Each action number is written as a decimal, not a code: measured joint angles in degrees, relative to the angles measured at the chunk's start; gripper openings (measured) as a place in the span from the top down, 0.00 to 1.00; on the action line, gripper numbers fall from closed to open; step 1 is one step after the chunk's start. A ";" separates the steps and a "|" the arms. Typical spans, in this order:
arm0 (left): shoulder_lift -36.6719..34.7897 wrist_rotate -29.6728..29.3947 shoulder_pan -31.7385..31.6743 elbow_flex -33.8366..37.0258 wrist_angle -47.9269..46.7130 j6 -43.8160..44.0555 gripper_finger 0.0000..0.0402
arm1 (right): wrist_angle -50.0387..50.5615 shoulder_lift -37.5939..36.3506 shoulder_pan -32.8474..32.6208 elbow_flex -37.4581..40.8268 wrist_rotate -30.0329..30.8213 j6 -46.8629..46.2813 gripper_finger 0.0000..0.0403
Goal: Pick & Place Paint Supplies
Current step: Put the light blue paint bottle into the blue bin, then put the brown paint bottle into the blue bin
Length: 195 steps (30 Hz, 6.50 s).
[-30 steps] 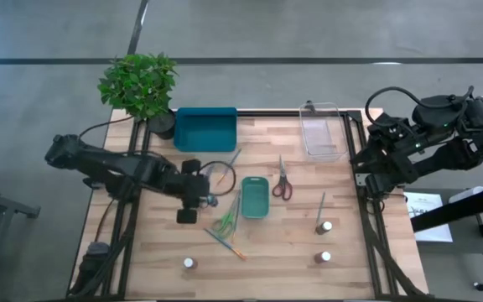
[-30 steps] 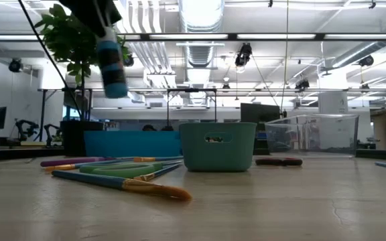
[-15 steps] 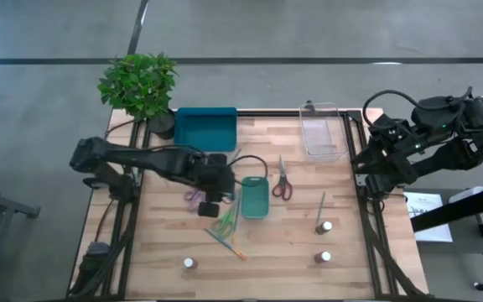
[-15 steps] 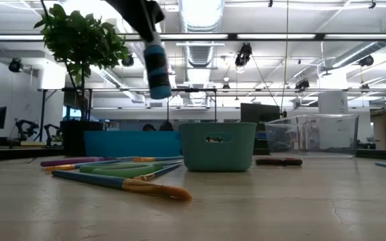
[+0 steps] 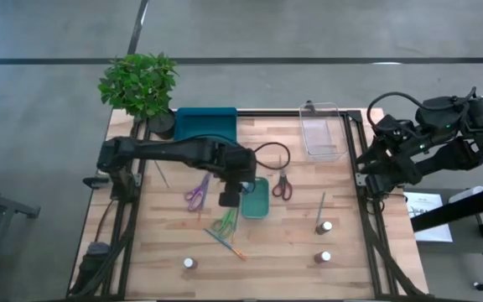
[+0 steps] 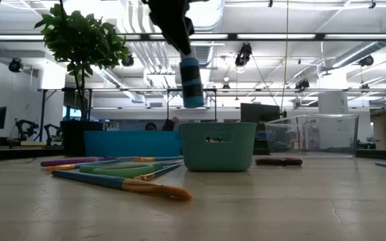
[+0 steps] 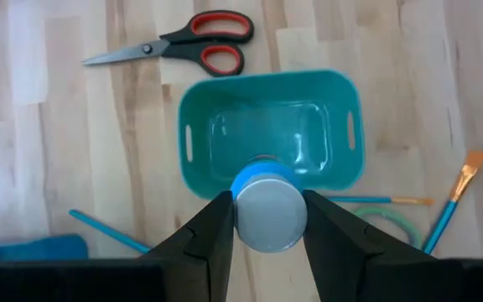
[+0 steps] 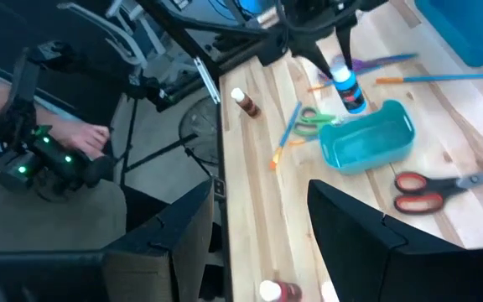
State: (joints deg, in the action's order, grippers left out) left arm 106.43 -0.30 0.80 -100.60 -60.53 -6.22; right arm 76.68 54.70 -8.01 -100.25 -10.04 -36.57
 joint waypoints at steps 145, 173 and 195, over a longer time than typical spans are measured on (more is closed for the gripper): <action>9.99 -0.68 -3.63 4.50 8.43 2.14 0.57 | 2.65 -1.86 0.03 -0.02 -0.61 0.36 0.52; 8.42 -0.74 -3.77 4.16 9.76 2.00 0.56 | 2.83 -2.60 0.03 -0.02 -0.70 0.38 0.52; -17.42 23.09 1.31 4.51 -4.20 1.79 0.56 | 2.16 -2.48 0.04 -0.02 -0.46 0.41 0.52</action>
State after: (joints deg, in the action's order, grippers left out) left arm 89.01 22.79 2.11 -96.09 -64.72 -4.43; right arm 78.83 52.21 -7.97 -100.27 -10.50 -36.16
